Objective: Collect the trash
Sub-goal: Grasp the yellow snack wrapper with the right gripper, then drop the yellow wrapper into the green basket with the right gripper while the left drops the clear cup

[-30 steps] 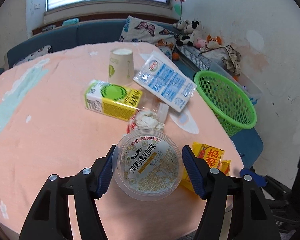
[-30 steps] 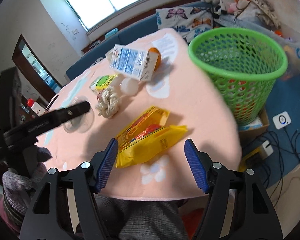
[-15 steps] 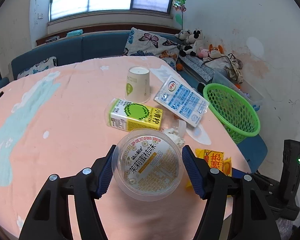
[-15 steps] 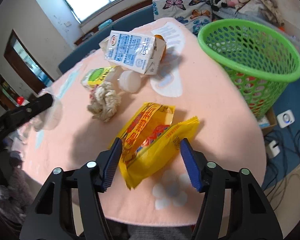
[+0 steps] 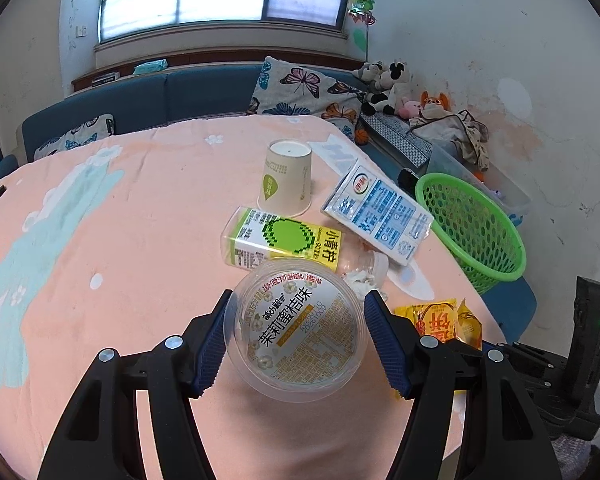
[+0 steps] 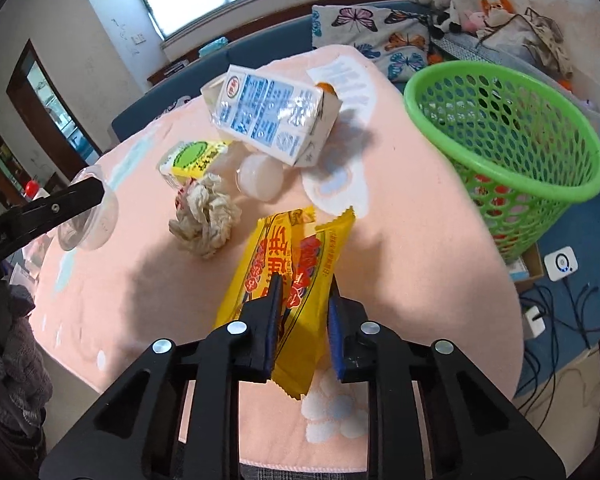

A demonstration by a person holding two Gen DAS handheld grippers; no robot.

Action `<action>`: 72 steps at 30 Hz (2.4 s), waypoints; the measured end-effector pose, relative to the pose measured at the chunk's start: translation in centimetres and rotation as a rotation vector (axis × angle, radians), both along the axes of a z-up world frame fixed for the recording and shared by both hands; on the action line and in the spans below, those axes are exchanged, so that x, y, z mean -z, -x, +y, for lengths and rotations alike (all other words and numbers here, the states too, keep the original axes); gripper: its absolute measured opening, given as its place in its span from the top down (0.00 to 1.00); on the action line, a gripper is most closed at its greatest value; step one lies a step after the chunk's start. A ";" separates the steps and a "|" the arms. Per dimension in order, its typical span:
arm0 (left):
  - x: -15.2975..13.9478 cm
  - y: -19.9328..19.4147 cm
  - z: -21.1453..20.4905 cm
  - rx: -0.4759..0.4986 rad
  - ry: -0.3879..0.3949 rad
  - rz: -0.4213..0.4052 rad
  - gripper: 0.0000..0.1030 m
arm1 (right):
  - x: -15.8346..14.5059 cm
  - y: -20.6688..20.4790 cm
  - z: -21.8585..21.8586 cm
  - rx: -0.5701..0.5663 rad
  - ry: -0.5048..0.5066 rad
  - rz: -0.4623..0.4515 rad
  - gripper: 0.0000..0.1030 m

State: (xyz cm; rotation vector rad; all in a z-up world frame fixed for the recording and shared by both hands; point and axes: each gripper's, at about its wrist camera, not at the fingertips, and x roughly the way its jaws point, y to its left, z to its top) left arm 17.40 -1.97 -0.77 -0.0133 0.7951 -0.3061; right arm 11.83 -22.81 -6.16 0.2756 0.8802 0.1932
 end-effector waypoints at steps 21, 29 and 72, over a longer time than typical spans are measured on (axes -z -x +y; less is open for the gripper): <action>-3.4 -3.2 -6.8 0.072 0.037 -0.003 0.39 | -5.5 -3.1 -10.3 0.118 0.042 -0.115 0.83; -4.6 -5.4 -10.2 0.101 0.027 -0.006 0.39 | -5.7 -6.5 -17.3 0.246 0.129 -0.104 0.83; -0.2 -13.3 -30.6 0.331 -0.117 0.109 0.34 | -2.0 -3.9 -23.2 0.330 0.079 -0.070 0.41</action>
